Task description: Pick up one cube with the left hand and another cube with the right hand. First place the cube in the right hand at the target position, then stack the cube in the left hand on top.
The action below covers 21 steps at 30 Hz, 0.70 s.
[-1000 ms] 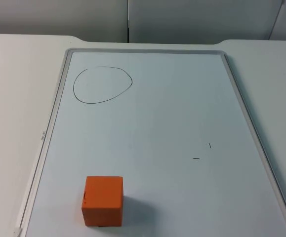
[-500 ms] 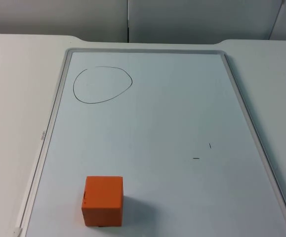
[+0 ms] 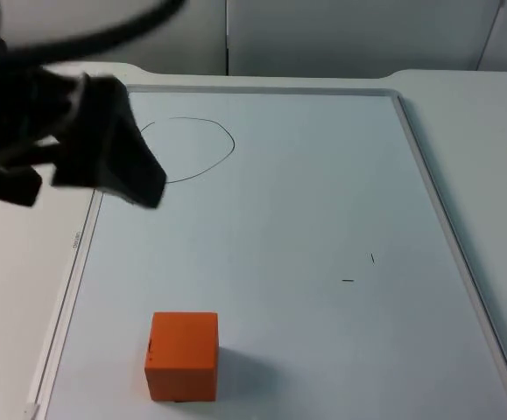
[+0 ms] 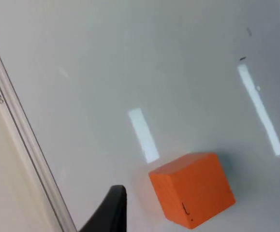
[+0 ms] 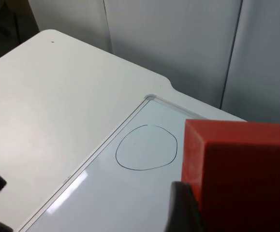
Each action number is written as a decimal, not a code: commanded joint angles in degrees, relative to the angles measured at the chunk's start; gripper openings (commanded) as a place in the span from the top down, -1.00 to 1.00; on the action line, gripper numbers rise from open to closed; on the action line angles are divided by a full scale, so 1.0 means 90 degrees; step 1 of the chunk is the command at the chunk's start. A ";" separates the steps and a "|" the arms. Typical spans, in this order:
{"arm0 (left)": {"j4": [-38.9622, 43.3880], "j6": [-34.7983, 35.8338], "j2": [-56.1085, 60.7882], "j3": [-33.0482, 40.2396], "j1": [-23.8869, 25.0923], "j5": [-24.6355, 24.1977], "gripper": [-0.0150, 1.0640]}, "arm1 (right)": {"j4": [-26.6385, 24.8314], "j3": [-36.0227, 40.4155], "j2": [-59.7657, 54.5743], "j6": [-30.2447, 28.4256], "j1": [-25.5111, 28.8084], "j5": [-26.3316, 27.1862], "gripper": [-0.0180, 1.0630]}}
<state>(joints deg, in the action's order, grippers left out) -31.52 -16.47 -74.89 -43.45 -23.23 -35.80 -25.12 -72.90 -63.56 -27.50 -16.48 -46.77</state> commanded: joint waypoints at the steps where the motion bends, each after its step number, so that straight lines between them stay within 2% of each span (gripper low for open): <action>1: 0.0477 0.0735 -0.0423 -0.0062 -0.0473 0.0376 -0.96 | -0.0079 0.0006 0.0039 -0.0044 0.0062 0.0105 0.97; 4: 0.0771 0.1370 -0.1076 -0.0074 -0.0970 0.0647 -0.96 | -0.0079 0.0006 0.0039 0.0001 0.0062 0.0102 0.97; 9: 0.0788 0.1676 -0.1878 -0.0210 -0.1419 0.0756 -0.96 | -0.0079 0.0006 0.0039 -0.0001 0.0062 0.0088 0.97; 13: 0.0817 0.1780 -0.2284 -0.0385 -0.1655 0.0771 -0.96 | -0.0079 0.0006 0.0039 -0.0001 0.0062 0.0088 0.97; 21: 0.0943 0.2067 -0.2798 -0.0502 -0.1748 0.0835 -0.96 | -0.0079 0.0006 0.0039 -0.0001 0.0062 0.0035 0.97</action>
<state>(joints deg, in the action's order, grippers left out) -23.30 1.45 -99.71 -47.57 -38.58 -28.80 -25.12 -72.90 -63.56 -27.50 -16.48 -46.83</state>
